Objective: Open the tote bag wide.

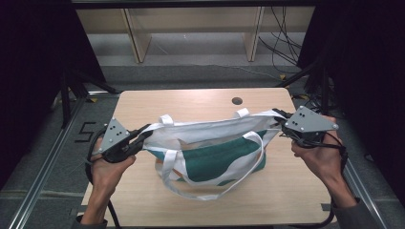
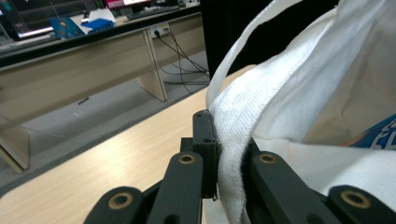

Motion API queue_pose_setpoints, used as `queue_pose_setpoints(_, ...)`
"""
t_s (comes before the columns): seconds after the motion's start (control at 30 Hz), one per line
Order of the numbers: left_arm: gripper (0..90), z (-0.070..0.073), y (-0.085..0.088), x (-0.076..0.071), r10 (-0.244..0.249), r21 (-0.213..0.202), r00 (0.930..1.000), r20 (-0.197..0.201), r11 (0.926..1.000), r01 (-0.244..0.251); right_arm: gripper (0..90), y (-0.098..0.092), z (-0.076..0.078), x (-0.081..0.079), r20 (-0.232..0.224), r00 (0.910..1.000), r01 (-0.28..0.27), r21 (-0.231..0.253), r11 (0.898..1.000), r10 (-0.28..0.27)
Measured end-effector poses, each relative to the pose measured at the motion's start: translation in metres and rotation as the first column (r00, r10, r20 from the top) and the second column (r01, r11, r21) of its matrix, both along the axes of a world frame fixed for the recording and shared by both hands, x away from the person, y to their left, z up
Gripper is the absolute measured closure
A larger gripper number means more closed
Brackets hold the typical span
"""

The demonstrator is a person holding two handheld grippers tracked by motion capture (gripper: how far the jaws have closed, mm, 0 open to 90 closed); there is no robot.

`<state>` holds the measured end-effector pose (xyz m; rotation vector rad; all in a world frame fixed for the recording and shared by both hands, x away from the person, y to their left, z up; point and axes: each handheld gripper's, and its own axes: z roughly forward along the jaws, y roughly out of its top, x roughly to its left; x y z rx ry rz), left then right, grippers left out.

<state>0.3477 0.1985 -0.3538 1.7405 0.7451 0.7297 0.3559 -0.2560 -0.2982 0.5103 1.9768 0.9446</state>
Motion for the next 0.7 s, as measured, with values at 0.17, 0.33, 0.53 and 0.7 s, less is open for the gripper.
queue_pose_setpoints(0.17, 82.4, -0.007, -0.002, 0.008, -0.001, 0.007, 0.9995, -0.033, 1.0000, 0.001, 88.4, -0.001, -0.005, 0.005, -0.006, 1.0000, 0.007, -0.026, 1.000, -0.007)
queue_pose_setpoints(0.33, 82.1, -0.020, -0.003, 0.029, 0.010, -0.009, 0.9979, -0.063, 0.9999, -0.011, 88.4, 0.003, -0.012, 0.024, -0.033, 0.9987, 0.037, -0.038, 0.999, -0.038)
queue_pose_setpoints(0.53, 81.0, -0.036, -0.002, 0.061, 0.018, -0.086, 0.9905, -0.136, 0.9959, -0.029, 88.3, 0.006, -0.021, 0.060, -0.088, 0.9934, 0.070, -0.031, 0.997, -0.072)
queue_pose_setpoints(0.7, 64.1, -0.041, 0.005, 0.072, 0.025, -0.185, 0.9778, -0.208, 0.9807, -0.064, 88.2, 0.009, -0.023, 0.079, -0.115, 0.9895, 0.085, -0.031, 0.996, -0.088)
